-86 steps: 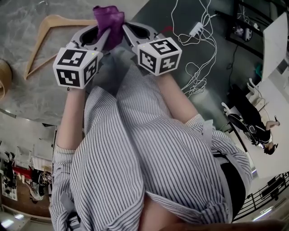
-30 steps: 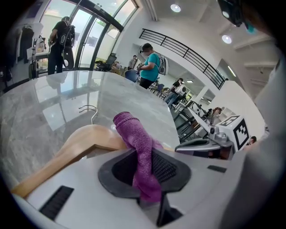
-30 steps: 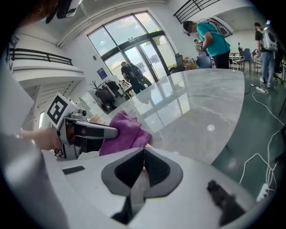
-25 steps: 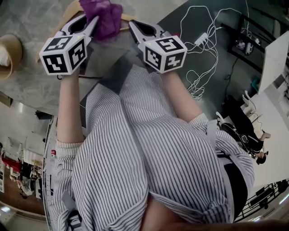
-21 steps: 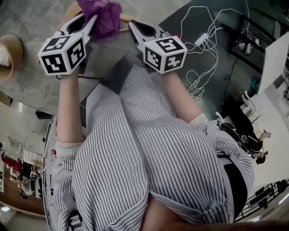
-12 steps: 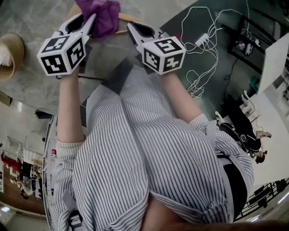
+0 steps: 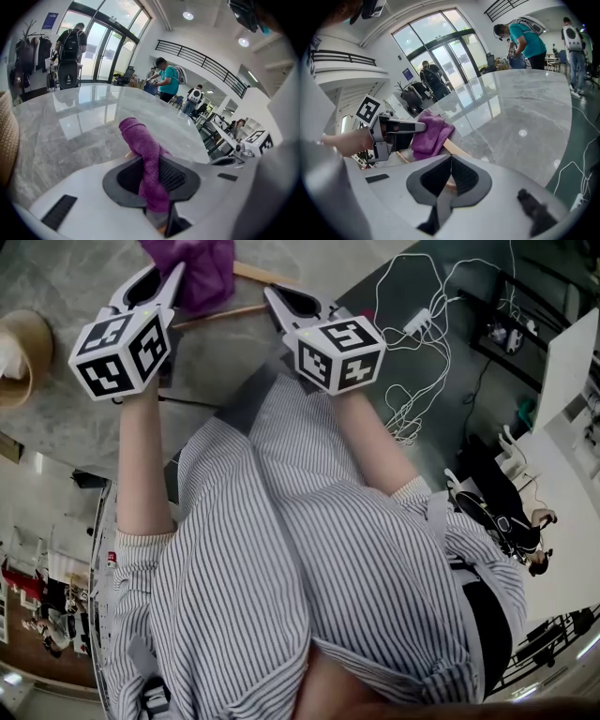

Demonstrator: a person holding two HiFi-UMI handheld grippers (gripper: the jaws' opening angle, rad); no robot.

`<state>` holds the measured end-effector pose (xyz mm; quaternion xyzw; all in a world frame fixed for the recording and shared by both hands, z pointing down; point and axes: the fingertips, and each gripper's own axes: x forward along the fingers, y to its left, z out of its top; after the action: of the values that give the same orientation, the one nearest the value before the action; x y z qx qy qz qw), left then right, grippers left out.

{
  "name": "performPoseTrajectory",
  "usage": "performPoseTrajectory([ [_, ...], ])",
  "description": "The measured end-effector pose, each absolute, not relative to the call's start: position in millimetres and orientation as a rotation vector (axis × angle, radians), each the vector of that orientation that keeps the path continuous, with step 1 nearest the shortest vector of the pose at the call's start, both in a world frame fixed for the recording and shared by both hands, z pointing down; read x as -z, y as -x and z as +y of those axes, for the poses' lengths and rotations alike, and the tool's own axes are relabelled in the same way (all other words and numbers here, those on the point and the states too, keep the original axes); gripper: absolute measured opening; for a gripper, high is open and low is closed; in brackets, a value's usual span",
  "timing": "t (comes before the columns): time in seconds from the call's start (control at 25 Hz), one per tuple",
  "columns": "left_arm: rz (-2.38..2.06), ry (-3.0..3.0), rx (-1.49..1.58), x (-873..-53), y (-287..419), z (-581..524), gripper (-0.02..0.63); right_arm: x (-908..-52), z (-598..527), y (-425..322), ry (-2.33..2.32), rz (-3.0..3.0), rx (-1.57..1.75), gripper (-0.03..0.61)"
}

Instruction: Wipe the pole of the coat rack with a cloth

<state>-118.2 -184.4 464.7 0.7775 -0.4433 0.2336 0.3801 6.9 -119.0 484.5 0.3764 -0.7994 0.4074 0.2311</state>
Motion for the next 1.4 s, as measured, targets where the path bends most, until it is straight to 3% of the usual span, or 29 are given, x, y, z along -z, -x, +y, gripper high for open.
performPoseTrajectory([
  [1.4, -1.269, -1.887, -0.480, -454.8, 176.0, -165.8, 0.084, -488.1, -119.6, 22.7, -0.931, -2.156, -1.009, 0.015],
])
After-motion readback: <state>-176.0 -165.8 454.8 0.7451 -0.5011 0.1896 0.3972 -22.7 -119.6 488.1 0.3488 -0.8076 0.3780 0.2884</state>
